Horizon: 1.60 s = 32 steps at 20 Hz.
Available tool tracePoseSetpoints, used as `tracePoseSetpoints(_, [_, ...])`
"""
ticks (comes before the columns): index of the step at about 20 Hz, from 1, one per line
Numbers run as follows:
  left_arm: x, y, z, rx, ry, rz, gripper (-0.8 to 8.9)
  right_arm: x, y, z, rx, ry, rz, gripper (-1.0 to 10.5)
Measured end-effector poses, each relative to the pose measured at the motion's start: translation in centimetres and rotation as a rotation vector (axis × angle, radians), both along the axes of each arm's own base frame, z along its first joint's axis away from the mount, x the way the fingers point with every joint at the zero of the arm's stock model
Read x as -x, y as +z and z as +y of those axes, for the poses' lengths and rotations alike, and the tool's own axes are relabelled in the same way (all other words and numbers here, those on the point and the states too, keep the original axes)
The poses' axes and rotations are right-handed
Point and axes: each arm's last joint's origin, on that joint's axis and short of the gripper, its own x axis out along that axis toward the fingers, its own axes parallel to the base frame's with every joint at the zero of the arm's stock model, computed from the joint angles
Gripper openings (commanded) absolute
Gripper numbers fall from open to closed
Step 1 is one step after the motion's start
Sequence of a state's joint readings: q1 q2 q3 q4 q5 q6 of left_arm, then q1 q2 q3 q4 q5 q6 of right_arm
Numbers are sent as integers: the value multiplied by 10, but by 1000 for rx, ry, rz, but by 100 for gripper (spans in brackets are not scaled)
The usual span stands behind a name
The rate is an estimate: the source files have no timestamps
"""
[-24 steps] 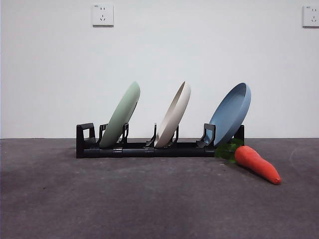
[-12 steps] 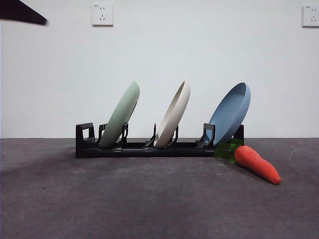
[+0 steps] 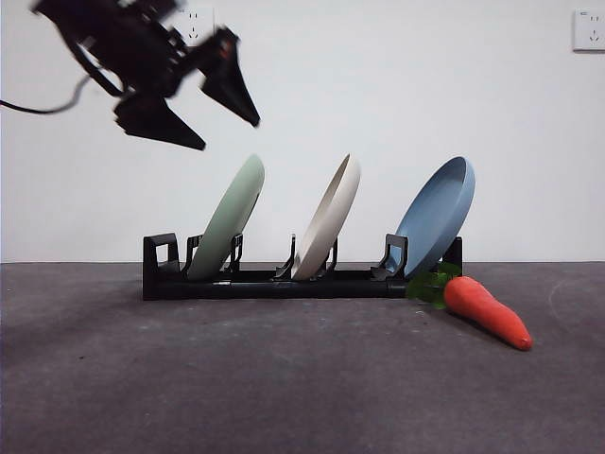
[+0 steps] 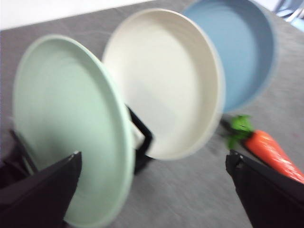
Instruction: Take the green plate from the plate rack,put the plate on the table,take the carrot from the table,put the carrot in the plate
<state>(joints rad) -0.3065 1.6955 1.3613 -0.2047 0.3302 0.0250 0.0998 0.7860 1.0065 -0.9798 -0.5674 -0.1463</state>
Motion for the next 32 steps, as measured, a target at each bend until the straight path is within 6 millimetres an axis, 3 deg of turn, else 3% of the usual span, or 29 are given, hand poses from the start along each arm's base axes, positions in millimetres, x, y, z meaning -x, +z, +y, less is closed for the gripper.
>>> tracePoseSetpoints(3, [-23, -6, -10, -37, 37, -27, 532, 0, 0, 0, 0, 0, 1, 688])
tracePoseSetpoints(7, [-36, -24, -18, -44, 33, -31, 528, 0, 0, 0, 0, 0, 1, 688])
tracePoseSetpoints(10, [-42, -40, -22, -62, 32, 6, 355, -1, -1, 0, 1, 0, 6, 688])
tracePoseSetpoints(13, [-42, -43, -24, -67, 29, 17, 155, -3, -1, 0, 1, 0, 13, 688])
tracePoseSetpoints(17, [-41, -43, -25, -59, 10, 25, 21, -3, -1, 0, 1, 0, 13, 688])
tracePoseSetpoints(27, [-40, -42, -23, 8, -7, 66, -8, -3, -1, 0, 1, 0, 13, 688])
tracePoseSetpoints(29, [-37, -35, -21, 34, 4, 76, -8, -3, -1, 0, 1, 0, 13, 688])
tracePoseSetpoints(32, [-26, -10, -18, 71, -8, 40, -8, -3, -1, 0, 1, 0, 13, 688])
